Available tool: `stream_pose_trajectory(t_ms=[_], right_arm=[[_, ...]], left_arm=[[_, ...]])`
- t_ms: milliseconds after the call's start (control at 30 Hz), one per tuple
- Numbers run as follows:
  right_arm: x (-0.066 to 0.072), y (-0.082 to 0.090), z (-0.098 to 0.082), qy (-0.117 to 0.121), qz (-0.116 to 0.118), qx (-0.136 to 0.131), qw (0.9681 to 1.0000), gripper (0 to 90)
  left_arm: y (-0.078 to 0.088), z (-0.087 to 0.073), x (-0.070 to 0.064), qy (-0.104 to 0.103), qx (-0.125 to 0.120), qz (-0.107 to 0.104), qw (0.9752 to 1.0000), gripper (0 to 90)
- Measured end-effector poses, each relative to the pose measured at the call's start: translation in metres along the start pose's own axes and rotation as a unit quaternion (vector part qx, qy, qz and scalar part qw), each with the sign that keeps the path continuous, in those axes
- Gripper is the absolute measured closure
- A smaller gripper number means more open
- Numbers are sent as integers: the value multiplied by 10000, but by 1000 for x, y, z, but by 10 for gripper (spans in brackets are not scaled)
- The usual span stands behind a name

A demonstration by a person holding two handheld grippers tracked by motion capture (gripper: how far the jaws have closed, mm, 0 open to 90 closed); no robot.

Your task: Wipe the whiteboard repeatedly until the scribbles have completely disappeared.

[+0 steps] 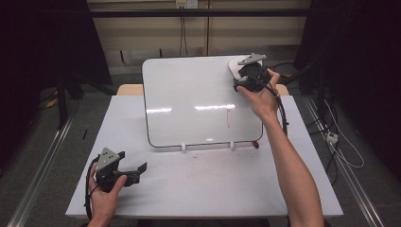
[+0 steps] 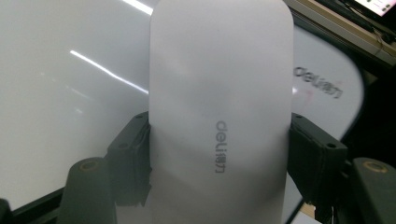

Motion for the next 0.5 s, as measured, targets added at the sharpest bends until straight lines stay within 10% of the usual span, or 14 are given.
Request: stream_pose_trajectory(t_ms=[267, 500], right_arm=[[-5, 1, 2, -15, -68, 12, 10000, 317], [42, -3, -4, 729, 89, 78, 9973, 318]], left_arm=[[0, 0, 0, -13, 6, 7, 10000, 56], [1, 0, -2, -74, 20, 14, 10000, 56]])
Point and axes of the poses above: each handheld gripper's, and its own axes: y roughly backward along the jaws, z roughly out of its top, x roughly to its left, the point moved 10 cm from there along -y, roughly forward along the jaws, and after that the axes turned 12 degrees about x, right-handed, at the moved point
